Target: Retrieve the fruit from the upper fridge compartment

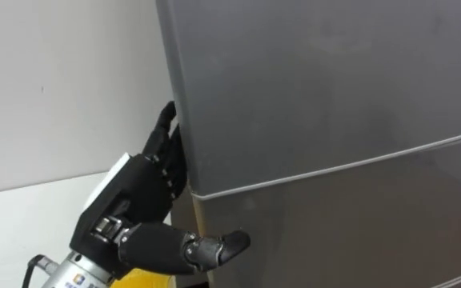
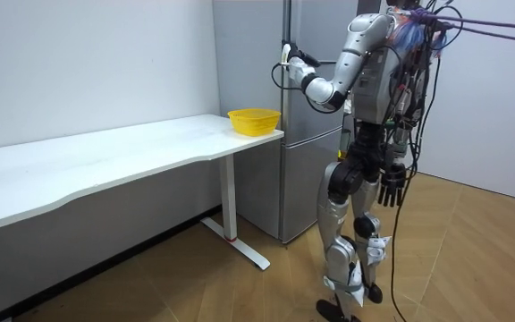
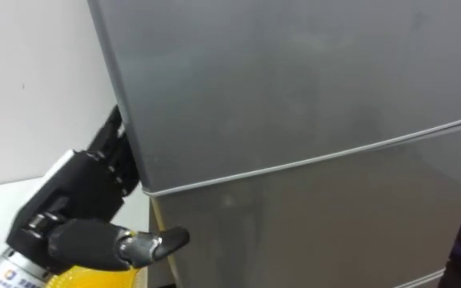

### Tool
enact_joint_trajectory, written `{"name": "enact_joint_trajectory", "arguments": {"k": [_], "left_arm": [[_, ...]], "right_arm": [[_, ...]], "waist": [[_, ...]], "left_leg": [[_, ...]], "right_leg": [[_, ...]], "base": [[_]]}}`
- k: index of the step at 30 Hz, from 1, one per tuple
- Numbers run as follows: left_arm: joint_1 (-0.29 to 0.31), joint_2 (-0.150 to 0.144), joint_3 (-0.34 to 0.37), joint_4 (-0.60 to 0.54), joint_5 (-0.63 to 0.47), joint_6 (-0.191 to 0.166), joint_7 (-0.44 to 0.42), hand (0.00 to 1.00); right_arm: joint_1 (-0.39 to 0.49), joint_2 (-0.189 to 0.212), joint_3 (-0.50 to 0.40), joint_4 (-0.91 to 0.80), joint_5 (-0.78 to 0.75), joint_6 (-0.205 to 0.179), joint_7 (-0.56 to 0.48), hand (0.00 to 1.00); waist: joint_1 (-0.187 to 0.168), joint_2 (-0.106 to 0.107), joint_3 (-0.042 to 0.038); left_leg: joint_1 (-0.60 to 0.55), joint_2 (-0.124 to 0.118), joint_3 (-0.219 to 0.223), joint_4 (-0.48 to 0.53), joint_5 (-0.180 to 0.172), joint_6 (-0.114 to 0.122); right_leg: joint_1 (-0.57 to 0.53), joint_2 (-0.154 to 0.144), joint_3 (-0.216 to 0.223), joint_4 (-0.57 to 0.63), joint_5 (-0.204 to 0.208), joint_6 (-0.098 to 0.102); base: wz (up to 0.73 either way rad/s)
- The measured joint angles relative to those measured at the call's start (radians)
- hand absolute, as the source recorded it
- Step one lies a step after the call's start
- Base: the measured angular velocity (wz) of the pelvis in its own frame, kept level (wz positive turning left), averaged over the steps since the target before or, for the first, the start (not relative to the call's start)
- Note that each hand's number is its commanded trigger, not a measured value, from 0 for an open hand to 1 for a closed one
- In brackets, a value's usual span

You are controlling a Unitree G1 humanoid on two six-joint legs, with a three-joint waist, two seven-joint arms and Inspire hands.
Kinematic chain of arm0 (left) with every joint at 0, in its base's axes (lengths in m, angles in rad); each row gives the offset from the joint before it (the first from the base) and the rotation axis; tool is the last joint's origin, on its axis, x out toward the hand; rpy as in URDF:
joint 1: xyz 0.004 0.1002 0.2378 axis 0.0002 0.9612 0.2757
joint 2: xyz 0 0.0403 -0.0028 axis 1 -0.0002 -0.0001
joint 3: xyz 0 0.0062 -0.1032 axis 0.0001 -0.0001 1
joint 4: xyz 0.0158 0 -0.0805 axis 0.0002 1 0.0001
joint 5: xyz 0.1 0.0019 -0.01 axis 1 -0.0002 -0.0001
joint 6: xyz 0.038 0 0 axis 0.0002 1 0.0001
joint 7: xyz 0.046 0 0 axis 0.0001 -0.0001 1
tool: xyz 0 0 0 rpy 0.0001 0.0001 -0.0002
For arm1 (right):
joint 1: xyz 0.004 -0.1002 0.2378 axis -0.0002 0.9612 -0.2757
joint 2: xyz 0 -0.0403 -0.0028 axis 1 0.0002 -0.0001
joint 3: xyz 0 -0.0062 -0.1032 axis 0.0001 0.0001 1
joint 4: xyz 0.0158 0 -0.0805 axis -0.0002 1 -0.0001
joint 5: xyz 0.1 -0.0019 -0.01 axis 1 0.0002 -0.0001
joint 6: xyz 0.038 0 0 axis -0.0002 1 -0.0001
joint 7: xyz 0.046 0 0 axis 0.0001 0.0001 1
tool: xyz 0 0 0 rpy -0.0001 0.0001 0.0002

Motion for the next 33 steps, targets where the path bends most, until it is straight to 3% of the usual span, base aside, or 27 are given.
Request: {"name": "enact_joint_trajectory", "arguments": {"k": [1, 2, 3, 23, 24, 25, 29, 30, 31, 33], "left_arm": [[-0.005, 0.000, -0.006, 0.001, 0.001, 0.001, 0.002, 0.29], [-0.010, 0.001, -0.016, 0.001, 0.004, 0.000, 0.003, 0.77], [-0.014, 0.001, -0.018, 0.001, 0.009, 0.000, 0.003, 1.00], [-0.036, 0.004, 0.000, 0.007, 0.056, -0.004, 0.049, 1.00], [-0.036, 0.004, -0.001, 0.007, 0.057, -0.004, 0.049, 0.93], [-0.036, 0.004, -0.002, 0.007, 0.057, -0.004, 0.049, 0.73], [-0.037, 0.004, -0.002, 0.007, 0.057, -0.004, 0.049, 0.52], [-0.037, 0.004, -0.002, 0.007, 0.056, -0.004, 0.049, 0.38], [-0.040, 0.004, -0.001, 0.007, 0.055, -0.004, 0.045, 0.35], [-0.049, 0.004, -0.005, 0.007, 0.053, -0.002, 0.042, 0.21]], "right_arm": [[-0.003, -0.001, 0.000, 0.000, 0.000, 0.001, -0.001, 0.00], [-0.008, -0.002, 0.003, 0.001, 0.001, 0.001, -0.002, 0.00], [-0.011, -0.003, 0.010, 0.001, 0.001, 0.001, -0.002, 0.00], [-0.032, -0.009, 0.076, 0.028, 0.003, -0.004, -0.009, 0.00], [-0.032, -0.009, 0.076, 0.028, 0.002, -0.004, -0.009, 0.00], [-0.033, -0.009, 0.076, 0.027, 0.002, -0.004, -0.009, 0.00], [-0.036, -0.010, 0.076, 0.025, 0.002, -0.006, -0.007, 0.00], [-0.037, -0.010, 0.076, 0.025, 0.002, -0.006, -0.006, 0.00], [-0.039, -0.010, 0.076, 0.025, 0.000, -0.007, -0.001, 0.00], [-0.047, -0.010, 0.076, 0.027, 0.000, -0.007, 0.000, 0.00]], "waist": [[0.000, 0.001, 0.0008], [0.001, 0.002, 0.0019], [0.002, 0.003, 0.0019], [0.005, -0.003, -0.0015], [0.005, -0.004, -0.0016], [0.005, -0.004, -0.0020], [0.007, -0.005, -0.0034], [0.007, -0.006, -0.0039], [0.007, -0.007, -0.0059], [0.009, -0.008, -0.0070]], "left_leg": [[0.000, 0.000, 0.000, 0.000, 0.000, 0.000], [0.000, 0.000, 0.000, 0.000, 0.000, 0.000], [0.000, 0.000, 0.000, 0.000, 0.000, 0.000], [-0.004, 0.000, 0.000, 0.000, 0.000, 0.000], [-0.004, 0.000, 0.000, 0.000, 0.000, 0.000], [-0.004, 0.000, 0.000, 0.000, 0.000, 0.000], [-0.004, 0.000, 0.000, 0.001, 0.000, 0.000], [-0.004, 0.000, 0.000, 0.000, 0.000, 0.000], [-0.004, 0.000, 0.000, 0.001, 0.000, 0.000], [-0.004, -0.001, 0.000, 0.000, 0.000, 0.000]], "right_leg": [[-0.001, 0.000, 0.000, -0.001, 0.000, 0.000], [-0.001, -0.001, 0.000, -0.001, 0.000, 0.001], [-0.002, -0.001, -0.001, -0.001, 0.000, 0.001], [0.003, -0.002, -0.012, -0.001, 0.000, 0.001], [0.003, -0.002, -0.012, -0.001, 0.000, 0.001], [0.003, -0.002, -0.012, -0.001, 0.000, 0.001], [0.003, -0.002, -0.012, -0.001, 0.000, 0.001], [0.003, -0.002, -0.012, -0.001, 0.000, 0.001], [0.003, -0.002, -0.013, -0.001, 0.000, 0.001], [0.003, -0.003, -0.013, -0.001, 0.000, 0.001]], "base": [[0.00], [0.00], [0.00], [0.02], [0.00], [0.00], [0.00], [0.00], [0.00], [0.00]]}}
